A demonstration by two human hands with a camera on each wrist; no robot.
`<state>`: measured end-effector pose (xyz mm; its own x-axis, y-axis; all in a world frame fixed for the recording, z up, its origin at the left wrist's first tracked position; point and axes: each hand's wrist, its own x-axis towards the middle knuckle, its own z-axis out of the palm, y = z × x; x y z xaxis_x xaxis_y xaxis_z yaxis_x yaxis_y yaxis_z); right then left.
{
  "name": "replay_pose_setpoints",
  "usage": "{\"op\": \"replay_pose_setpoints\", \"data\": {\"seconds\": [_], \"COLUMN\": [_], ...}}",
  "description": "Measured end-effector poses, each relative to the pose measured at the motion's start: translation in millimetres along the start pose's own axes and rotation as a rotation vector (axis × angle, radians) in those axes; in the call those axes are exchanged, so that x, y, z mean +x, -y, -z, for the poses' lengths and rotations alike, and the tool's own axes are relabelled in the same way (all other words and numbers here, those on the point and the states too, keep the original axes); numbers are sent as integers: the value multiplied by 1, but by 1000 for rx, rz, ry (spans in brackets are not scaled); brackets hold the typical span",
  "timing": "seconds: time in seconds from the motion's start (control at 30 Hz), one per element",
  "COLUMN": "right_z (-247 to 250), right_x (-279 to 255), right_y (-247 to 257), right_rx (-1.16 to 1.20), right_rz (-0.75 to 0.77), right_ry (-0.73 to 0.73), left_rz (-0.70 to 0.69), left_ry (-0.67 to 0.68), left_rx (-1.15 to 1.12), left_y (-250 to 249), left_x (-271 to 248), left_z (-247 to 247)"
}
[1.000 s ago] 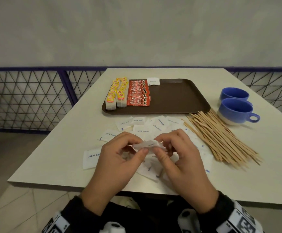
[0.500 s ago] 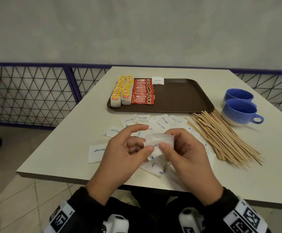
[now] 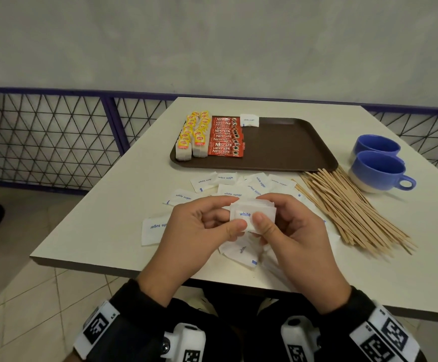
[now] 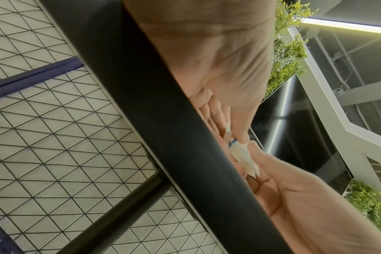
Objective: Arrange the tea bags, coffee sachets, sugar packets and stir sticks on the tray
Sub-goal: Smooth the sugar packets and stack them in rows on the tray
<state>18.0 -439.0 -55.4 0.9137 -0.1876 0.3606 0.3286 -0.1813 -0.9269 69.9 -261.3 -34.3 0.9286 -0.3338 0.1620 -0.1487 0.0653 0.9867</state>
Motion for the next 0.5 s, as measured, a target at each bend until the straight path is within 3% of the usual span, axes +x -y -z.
{"op": "replay_pose_setpoints", "data": {"seconds": [0.37,0.5], "right_z": [-2,3], "right_x": [0,0], "right_y": [5,17], "right_rx": [-75,-130], "right_rz": [25,-57], "right_ry": [-63,-14], "left_rz": [-88,-100], "left_ry": [-14,-29], "left_rx": [110,90], "left_y": [-2,-1], "left_x": [-3,-6], "left_z": [1,2]}}
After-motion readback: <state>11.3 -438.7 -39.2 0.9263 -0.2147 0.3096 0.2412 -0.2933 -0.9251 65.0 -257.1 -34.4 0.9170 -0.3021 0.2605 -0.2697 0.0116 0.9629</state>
